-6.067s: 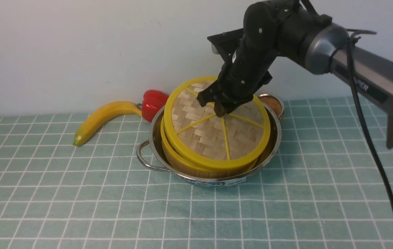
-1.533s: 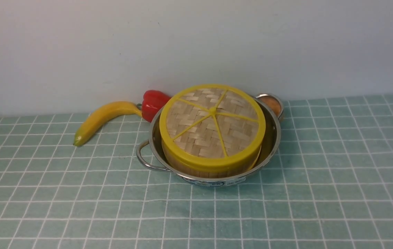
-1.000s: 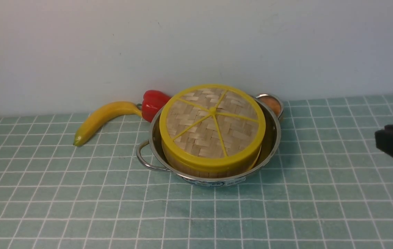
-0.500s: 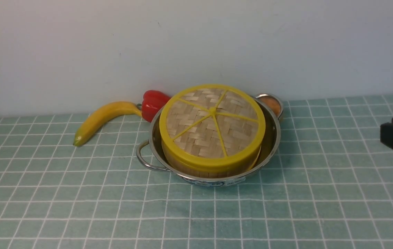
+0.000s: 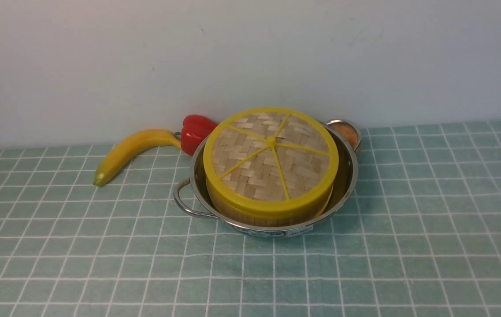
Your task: Place the steamer in the pot on the blue tablecloth, and put the lid on the steamer.
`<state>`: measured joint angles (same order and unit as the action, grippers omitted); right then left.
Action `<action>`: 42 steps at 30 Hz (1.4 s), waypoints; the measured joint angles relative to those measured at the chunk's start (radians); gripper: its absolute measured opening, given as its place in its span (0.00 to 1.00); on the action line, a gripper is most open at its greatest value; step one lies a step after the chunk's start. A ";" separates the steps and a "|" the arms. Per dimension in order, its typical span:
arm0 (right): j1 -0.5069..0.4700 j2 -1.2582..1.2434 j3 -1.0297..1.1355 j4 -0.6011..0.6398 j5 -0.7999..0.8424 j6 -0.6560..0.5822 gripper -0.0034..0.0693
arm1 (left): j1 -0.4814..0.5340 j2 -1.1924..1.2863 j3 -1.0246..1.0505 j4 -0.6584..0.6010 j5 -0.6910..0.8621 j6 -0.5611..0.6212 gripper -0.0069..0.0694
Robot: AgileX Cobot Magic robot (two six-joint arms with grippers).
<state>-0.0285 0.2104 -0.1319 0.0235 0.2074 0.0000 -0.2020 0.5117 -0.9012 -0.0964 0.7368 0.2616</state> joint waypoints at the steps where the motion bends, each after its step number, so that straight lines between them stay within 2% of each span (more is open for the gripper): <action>1: -0.006 -0.033 0.029 0.000 -0.018 0.000 0.30 | 0.000 0.000 0.000 0.000 0.000 0.000 0.24; 8: -0.012 -0.194 0.139 0.000 -0.089 0.028 0.33 | 0.000 0.000 0.000 0.001 0.000 0.000 0.26; 29: -0.012 -0.207 0.139 0.000 -0.104 0.044 0.38 | 0.000 -0.001 0.000 0.002 0.000 0.000 0.31; 31: -0.012 -0.207 0.139 0.000 -0.104 0.044 0.38 | 0.015 -0.013 0.001 0.006 0.000 0.007 0.31; 34: -0.012 -0.207 0.140 0.000 -0.104 0.044 0.38 | 0.090 -0.052 0.024 0.008 0.000 0.012 0.31; 37: -0.012 -0.211 0.140 0.000 -0.104 0.044 0.38 | 0.225 -0.149 0.159 0.003 -0.009 -0.001 0.32; 42: -0.012 -0.212 0.140 0.000 -0.104 0.044 0.38 | 0.304 -0.284 0.410 0.002 -0.086 -0.029 0.33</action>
<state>-0.0402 -0.0013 0.0084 0.0235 0.1037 0.0444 0.1020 0.2275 -0.4916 -0.0942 0.6505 0.2329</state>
